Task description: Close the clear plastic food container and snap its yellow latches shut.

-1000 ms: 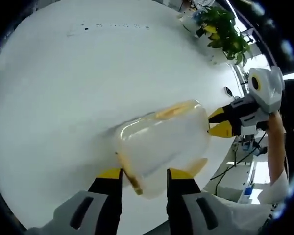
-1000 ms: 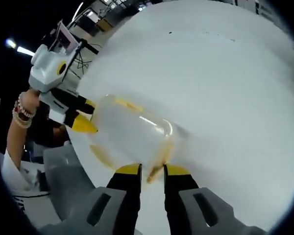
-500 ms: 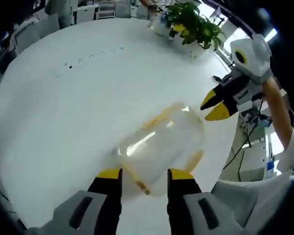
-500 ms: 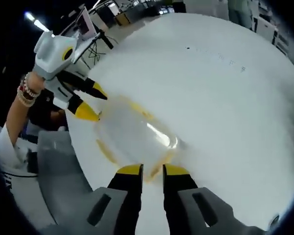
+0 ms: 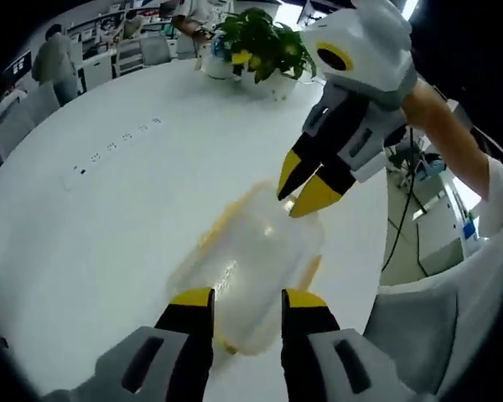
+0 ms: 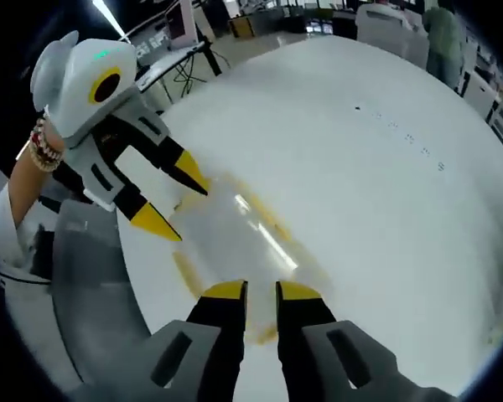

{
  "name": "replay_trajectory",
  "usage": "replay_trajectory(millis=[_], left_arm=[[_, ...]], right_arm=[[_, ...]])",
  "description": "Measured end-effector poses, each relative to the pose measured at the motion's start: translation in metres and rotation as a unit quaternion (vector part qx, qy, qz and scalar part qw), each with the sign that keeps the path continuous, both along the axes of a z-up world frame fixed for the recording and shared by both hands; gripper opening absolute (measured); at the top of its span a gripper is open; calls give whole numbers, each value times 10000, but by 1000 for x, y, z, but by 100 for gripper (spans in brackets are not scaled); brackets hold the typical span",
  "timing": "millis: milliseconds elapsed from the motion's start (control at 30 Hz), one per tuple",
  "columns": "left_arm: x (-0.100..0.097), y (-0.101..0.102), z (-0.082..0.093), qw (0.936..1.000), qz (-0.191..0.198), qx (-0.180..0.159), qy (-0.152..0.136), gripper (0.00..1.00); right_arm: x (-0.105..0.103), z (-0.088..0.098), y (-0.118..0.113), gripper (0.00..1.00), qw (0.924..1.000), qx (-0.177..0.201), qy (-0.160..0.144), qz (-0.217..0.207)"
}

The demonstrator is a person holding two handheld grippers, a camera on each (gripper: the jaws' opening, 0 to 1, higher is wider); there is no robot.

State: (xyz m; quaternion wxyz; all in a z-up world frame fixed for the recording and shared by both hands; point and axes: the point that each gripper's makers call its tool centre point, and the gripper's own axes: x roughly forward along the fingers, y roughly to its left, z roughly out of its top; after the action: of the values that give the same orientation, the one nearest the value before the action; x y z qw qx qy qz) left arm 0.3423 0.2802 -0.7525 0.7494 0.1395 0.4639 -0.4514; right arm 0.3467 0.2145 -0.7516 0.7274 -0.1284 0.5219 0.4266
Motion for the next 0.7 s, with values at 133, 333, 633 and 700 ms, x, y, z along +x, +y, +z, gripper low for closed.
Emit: replay_trajectory(millis=[133, 333, 633, 700], left_arm=[[0, -6, 0, 9999, -79, -69, -55, 23], [-2, -10, -5, 9994, -285, 51, -209, 21], [-8, -21, -6, 9990, -407, -75, -184, 19], [-9, -23, -5, 9989, -421, -103, -173, 18]], right_arm=[[3, -3, 5, 10, 9999, -24, -33, 115], [11, -7, 10, 9, 9998, -52, -31, 204], [15, -9, 23, 9, 9994, 2, -13, 343], [14, -10, 25, 9, 9993, 2, -29, 382]])
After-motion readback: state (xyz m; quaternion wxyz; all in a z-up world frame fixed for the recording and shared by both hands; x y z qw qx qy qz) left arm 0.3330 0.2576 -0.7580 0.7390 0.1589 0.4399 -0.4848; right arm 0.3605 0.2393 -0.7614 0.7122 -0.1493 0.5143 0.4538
